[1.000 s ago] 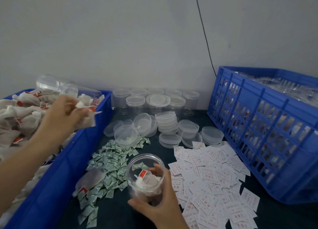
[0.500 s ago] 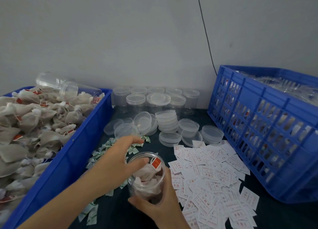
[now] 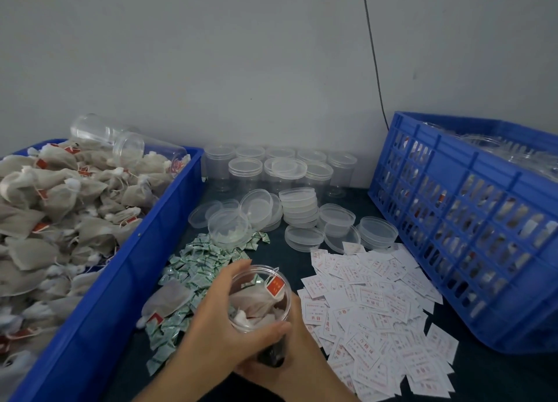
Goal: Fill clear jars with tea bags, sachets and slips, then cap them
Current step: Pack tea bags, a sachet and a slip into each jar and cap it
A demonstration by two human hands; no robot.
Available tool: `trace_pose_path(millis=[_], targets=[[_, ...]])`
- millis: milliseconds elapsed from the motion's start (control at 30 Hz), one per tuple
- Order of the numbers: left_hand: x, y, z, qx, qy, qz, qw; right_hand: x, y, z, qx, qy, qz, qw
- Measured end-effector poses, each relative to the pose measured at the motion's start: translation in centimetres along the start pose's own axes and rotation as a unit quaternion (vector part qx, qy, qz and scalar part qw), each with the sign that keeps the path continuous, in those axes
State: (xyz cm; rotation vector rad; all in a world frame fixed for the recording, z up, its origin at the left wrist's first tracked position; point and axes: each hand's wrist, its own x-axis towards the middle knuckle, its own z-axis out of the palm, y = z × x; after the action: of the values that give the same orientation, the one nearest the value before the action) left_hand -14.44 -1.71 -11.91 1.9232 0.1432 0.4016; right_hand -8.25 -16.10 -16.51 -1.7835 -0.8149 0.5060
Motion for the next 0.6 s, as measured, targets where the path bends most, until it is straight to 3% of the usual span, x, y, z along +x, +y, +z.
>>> trace_pose_path(millis=[100, 167, 267, 333, 500, 600], targets=[[-0.1, 0.1, 0.1, -0.002, 0.008, 0.015, 1.0, -0.2, -0.6, -2.1, -0.05, -0.032, -0.033, 0.998], [-0.2, 0.0, 0.2, -0.01, 0.008, 0.025, 1.0, 0.3, -1.2, -3.5, -0.007, -0.053, -0.01, 0.998], [-0.4, -0.1, 0.5, -0.019, 0.012, 0.029, 0.999, 2.5, -0.8, -4.7, -0.044, 0.066, 0.005, 0.997], [-0.4, -0.1, 0.6, -0.02, 0.022, 0.033, 0.999, 4.2, -0.5, -4.4, -0.099, 0.088, 0.005, 0.991], [-0.5, -0.4, 0.7, -0.034, 0.045, 0.036, 0.998, 8.5, 1.2, -4.0, -0.241, 0.02, 0.005, 0.97], [-0.6, -0.5, 0.7, -0.027, 0.046, 0.047, 0.997, 10.1, 2.2, -3.8, -0.306, -0.012, 0.051, 0.951]])
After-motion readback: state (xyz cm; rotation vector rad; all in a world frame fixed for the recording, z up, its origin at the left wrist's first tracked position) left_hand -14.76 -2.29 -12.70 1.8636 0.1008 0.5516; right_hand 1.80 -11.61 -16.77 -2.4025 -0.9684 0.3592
